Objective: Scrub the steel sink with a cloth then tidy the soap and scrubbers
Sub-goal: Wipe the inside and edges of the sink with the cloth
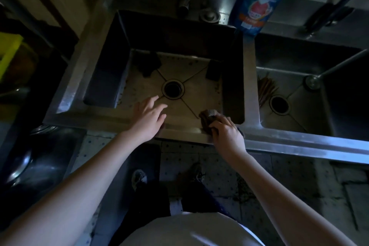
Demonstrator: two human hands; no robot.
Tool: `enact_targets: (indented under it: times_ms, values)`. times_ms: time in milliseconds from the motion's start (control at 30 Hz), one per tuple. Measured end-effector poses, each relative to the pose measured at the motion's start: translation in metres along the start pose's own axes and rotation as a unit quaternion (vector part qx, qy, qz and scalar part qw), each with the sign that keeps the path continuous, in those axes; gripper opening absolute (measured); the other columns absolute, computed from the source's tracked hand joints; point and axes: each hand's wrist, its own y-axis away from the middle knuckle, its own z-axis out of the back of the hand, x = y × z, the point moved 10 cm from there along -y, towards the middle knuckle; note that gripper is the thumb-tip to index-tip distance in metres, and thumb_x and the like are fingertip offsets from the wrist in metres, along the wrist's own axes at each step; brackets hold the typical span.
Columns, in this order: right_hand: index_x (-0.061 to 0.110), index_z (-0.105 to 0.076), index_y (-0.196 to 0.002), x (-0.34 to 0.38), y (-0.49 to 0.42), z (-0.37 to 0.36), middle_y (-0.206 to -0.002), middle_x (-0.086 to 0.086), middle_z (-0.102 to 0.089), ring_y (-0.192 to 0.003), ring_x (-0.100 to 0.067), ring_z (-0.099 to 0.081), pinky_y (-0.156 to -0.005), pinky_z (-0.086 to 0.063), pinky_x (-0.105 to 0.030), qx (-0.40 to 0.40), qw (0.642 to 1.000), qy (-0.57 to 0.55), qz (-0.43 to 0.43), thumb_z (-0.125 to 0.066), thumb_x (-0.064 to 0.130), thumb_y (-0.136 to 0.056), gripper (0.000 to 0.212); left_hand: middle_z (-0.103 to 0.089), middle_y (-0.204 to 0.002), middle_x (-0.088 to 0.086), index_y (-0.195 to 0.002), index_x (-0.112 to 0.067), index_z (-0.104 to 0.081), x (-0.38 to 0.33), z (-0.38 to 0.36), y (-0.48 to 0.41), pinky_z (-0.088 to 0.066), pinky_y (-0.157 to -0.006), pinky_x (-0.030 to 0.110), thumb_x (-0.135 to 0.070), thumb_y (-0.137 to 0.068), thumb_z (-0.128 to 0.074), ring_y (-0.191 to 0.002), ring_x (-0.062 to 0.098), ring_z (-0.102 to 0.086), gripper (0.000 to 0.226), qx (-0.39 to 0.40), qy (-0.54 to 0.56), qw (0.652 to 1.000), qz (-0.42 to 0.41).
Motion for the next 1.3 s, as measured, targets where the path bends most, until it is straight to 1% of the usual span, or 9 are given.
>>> enact_targets:
  times_ms: [167,300,433,633,800,933,1067,1167,1300]
  values:
    - [0.018,-0.064,-0.113,0.080,-0.009,-0.032,-0.133,-0.002,-0.051,-0.128,-0.027,-0.038,-0.085,-0.053,-0.047,0.026,1.000,-0.015,0.010,-0.051,0.015,-0.088,0.027,-0.019,-0.152,0.003,-0.132,-0.022,-0.045,0.039,0.018,0.007,-0.018,-0.114,0.049,-0.031,-0.096,-0.043,-0.139,0.027,-0.019,0.037,0.016,-0.025,0.999,-0.019]
    - [0.017,-0.063,-0.115,0.118,-0.015,-0.047,-0.131,-0.003,-0.051,-0.128,-0.028,-0.037,-0.082,-0.054,-0.046,0.035,0.999,-0.018,0.019,-0.049,0.014,-0.090,0.029,-0.021,-0.152,0.001,-0.131,-0.026,-0.046,0.065,0.027,0.008,-0.017,-0.112,0.045,-0.033,-0.096,-0.044,-0.138,0.026,-0.021,0.036,0.018,-0.045,0.998,-0.029]
    - [0.021,-0.065,-0.112,0.101,-0.008,-0.035,-0.129,-0.001,-0.053,-0.124,-0.025,-0.044,-0.083,-0.054,-0.043,0.009,1.000,-0.023,0.008,-0.050,0.016,-0.090,0.026,-0.022,-0.151,0.001,-0.131,-0.026,-0.046,0.078,0.029,0.005,-0.017,-0.112,0.044,-0.035,-0.096,-0.042,-0.138,0.026,-0.021,0.036,0.027,-0.051,0.997,-0.044]
    - [0.021,-0.066,-0.110,0.028,0.009,-0.008,-0.136,0.001,-0.050,-0.128,-0.029,-0.044,-0.089,-0.052,-0.050,-0.044,0.993,-0.025,-0.106,-0.051,0.017,-0.092,0.024,-0.024,-0.150,0.003,-0.130,-0.027,-0.047,0.089,0.031,-0.003,-0.018,-0.112,0.045,-0.035,-0.095,-0.043,-0.138,0.026,-0.022,0.036,0.029,-0.054,0.996,-0.063]
    - [0.019,-0.068,-0.109,0.026,0.011,-0.006,-0.136,0.001,-0.052,-0.130,-0.027,-0.042,-0.093,-0.049,-0.046,-0.058,0.988,-0.028,-0.141,-0.051,0.016,-0.092,0.024,-0.026,-0.150,0.003,-0.129,-0.027,-0.049,0.099,0.033,-0.003,-0.017,-0.112,0.047,-0.036,-0.095,-0.044,-0.136,0.029,-0.026,0.036,0.031,-0.061,0.996,-0.062]
    - [0.020,-0.067,-0.112,0.074,0.005,-0.020,-0.133,-0.001,-0.054,-0.123,-0.025,-0.047,-0.089,-0.051,-0.040,-0.048,0.994,-0.018,-0.100,-0.052,0.016,-0.092,0.025,-0.027,-0.149,0.003,-0.124,-0.026,-0.052,0.108,0.037,0.000,-0.014,-0.113,0.048,-0.036,-0.094,-0.045,-0.136,0.028,-0.027,0.032,0.031,-0.057,0.996,-0.060]
    - [0.020,-0.065,-0.115,0.137,-0.006,-0.043,-0.133,-0.001,-0.054,-0.126,-0.027,-0.046,-0.090,-0.054,-0.044,-0.025,0.998,-0.021,-0.056,-0.053,0.017,-0.090,0.028,-0.029,-0.148,0.003,-0.119,-0.025,-0.055,0.125,0.045,0.003,-0.016,-0.113,0.051,-0.036,-0.094,-0.046,-0.135,0.029,-0.027,0.029,0.025,-0.054,0.997,-0.051]
    - [0.020,-0.063,-0.114,0.177,-0.016,-0.062,-0.131,-0.002,-0.053,-0.127,-0.028,-0.042,-0.081,-0.055,-0.044,0.002,0.999,-0.010,-0.031,-0.050,0.019,-0.089,0.028,-0.029,-0.148,0.005,-0.118,-0.022,-0.055,0.141,0.051,0.007,-0.020,-0.112,0.051,-0.033,-0.094,-0.047,-0.136,0.030,-0.025,0.028,0.029,-0.031,0.998,-0.039]
    - [0.021,-0.063,-0.114,0.195,-0.018,-0.069,-0.130,-0.002,-0.053,-0.127,-0.029,-0.042,-0.077,-0.055,-0.041,0.004,1.000,0.004,-0.009,-0.049,0.020,-0.090,0.027,-0.025,-0.150,0.006,-0.120,-0.017,-0.055,0.156,0.055,0.011,-0.021,-0.112,0.046,-0.029,-0.095,-0.047,-0.138,0.029,-0.022,0.028,0.040,0.017,0.999,-0.021]
